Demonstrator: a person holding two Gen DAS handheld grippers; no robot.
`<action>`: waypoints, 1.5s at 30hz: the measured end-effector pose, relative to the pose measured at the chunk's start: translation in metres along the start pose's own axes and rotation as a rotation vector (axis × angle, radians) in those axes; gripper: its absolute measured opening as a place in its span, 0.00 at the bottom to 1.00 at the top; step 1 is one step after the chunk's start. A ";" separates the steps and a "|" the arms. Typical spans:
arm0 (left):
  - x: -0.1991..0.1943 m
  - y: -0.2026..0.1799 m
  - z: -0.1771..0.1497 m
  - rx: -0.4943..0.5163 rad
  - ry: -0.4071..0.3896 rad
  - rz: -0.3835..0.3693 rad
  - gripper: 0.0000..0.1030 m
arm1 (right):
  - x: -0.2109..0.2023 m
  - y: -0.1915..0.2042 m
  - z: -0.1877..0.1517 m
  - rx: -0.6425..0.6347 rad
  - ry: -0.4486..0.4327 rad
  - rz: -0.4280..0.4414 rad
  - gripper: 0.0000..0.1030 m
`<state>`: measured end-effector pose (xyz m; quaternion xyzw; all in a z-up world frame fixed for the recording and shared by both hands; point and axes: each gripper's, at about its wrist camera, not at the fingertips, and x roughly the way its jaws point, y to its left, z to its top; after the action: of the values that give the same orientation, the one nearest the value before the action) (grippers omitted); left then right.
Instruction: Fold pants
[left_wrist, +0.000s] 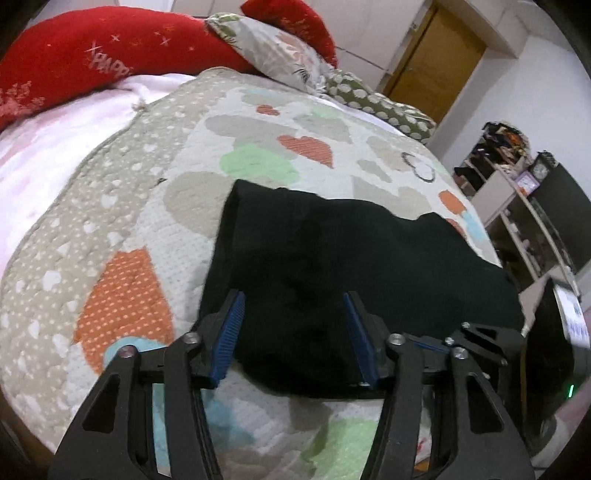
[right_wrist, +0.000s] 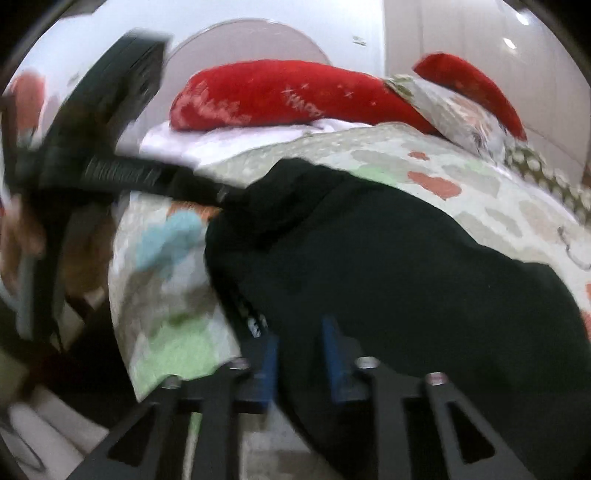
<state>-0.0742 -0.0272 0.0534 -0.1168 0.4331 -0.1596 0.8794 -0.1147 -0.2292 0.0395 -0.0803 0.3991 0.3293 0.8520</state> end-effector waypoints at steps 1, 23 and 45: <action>0.001 0.000 0.002 0.002 0.001 -0.008 0.20 | 0.001 -0.008 0.004 0.049 0.006 0.032 0.10; -0.038 -0.024 0.019 0.089 -0.112 0.052 0.15 | -0.054 -0.024 -0.009 0.174 -0.073 0.054 0.48; 0.070 -0.034 0.036 0.089 -0.022 0.195 0.42 | -0.017 -0.196 -0.007 0.406 0.078 -0.410 0.47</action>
<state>-0.0112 -0.0834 0.0357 -0.0366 0.4252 -0.0910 0.8998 -0.0048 -0.3913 0.0228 0.0004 0.4646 0.0605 0.8835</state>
